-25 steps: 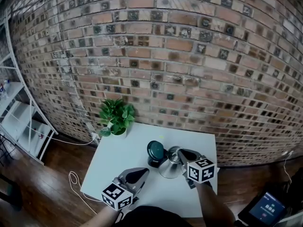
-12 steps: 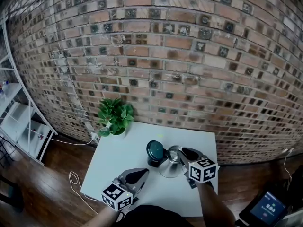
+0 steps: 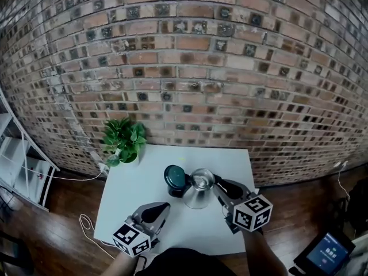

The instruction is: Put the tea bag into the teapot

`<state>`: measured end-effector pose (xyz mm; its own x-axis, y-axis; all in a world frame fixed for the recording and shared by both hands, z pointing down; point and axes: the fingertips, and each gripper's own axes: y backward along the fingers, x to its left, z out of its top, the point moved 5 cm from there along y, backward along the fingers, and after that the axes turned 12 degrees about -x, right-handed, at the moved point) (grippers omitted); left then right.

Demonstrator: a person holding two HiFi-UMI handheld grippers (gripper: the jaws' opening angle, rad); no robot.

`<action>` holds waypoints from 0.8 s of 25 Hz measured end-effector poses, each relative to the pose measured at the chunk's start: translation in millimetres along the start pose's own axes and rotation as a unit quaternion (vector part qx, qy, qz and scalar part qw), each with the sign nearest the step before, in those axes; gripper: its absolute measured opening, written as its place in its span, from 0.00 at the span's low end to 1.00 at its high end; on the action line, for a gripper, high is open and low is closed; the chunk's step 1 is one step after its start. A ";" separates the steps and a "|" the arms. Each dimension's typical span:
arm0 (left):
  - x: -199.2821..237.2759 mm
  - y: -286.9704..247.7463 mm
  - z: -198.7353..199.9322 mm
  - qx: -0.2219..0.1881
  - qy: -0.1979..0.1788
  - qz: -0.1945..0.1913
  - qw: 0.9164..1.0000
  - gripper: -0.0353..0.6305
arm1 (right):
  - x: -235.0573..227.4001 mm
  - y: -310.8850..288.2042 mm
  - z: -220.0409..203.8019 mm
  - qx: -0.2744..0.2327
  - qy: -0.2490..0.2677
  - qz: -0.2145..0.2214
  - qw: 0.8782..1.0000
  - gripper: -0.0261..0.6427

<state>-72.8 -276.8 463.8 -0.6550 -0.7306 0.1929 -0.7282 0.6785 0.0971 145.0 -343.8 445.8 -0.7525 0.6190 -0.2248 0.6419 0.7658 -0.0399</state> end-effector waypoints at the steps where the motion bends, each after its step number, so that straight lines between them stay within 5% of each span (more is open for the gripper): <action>1: 0.5 1.1 0.3 -0.001 0.003 0.002 1.000 0.06 | 3.2 6.1 2.8 -0.005 -0.004 0.001 1.000 0.17; 7: 0.1 10.2 2.4 0.001 0.010 0.004 1.000 0.06 | 21.2 34.7 6.0 -0.024 0.000 0.011 1.000 0.17; 12: -11.1 13.3 3.9 -0.006 0.029 -0.005 1.000 0.06 | 34.2 45.9 2.2 -0.019 0.009 0.024 0.999 0.04; 20: -32.4 17.0 15.2 -0.009 0.000 -0.022 1.000 0.06 | 47.1 49.9 0.8 -0.020 0.013 0.046 0.999 0.04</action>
<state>-67.0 -242.7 444.4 -0.6220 -0.7600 0.1884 -0.7528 0.6466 0.1233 141.6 -276.6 432.4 -0.6951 0.6906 -0.1998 0.7020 0.7119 0.0184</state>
